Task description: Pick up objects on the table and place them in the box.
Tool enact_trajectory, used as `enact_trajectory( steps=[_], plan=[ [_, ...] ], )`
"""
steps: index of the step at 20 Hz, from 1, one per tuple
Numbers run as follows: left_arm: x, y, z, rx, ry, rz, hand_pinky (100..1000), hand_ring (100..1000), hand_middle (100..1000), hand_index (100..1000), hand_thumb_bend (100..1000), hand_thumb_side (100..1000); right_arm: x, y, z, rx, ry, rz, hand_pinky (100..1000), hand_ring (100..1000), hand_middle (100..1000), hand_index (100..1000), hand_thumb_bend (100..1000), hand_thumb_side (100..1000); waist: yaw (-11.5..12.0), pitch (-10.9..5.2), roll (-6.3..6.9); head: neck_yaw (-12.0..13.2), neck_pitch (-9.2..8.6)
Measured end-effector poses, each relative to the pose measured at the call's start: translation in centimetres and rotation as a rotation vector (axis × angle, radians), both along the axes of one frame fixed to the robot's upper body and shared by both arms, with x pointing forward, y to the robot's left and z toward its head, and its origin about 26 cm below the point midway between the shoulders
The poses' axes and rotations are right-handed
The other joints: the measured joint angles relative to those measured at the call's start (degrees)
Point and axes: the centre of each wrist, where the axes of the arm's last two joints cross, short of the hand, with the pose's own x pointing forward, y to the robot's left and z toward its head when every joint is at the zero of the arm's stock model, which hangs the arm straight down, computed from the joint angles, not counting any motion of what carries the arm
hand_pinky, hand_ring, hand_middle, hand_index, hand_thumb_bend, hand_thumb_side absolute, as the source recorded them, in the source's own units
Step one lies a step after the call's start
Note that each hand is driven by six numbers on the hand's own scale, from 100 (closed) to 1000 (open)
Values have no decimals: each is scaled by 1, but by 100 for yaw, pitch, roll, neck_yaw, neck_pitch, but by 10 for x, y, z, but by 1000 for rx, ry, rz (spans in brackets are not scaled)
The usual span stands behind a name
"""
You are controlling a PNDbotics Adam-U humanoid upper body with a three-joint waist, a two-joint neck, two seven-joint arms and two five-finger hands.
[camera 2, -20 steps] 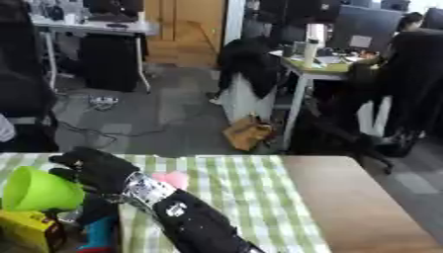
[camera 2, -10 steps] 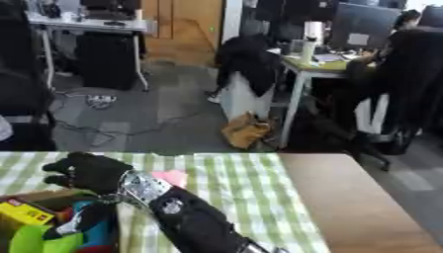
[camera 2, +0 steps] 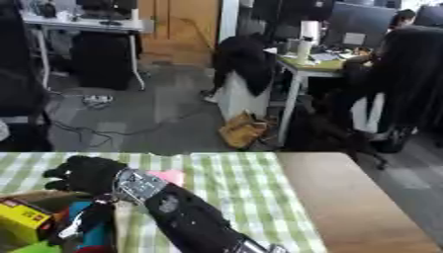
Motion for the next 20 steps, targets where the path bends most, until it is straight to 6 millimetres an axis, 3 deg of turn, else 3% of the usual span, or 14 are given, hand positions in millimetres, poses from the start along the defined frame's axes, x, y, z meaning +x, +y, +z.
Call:
enact_trajectory(
  steps=[11,14,20],
  plan=[
    [0,0,0,-1,0,1,829,860,779,855,235,1000,-2,3,10,44,-19,3,1000,1000,1000,1000,663,1000,-27,-5,0,-37,3],
    [0,0,-1,-2,3,2,829,861,779,856,234,1000,-4,3,25,99,-39,4,1000,1000,1000,1000,618,1000,-74,-5,0,25,46],
    [0,2,-4,-2,17,17,830,861,780,856,234,1000,-18,-2,66,248,-50,8,1000,977,1000,1000,590,1000,-176,-14,42,454,184]
  ],
)
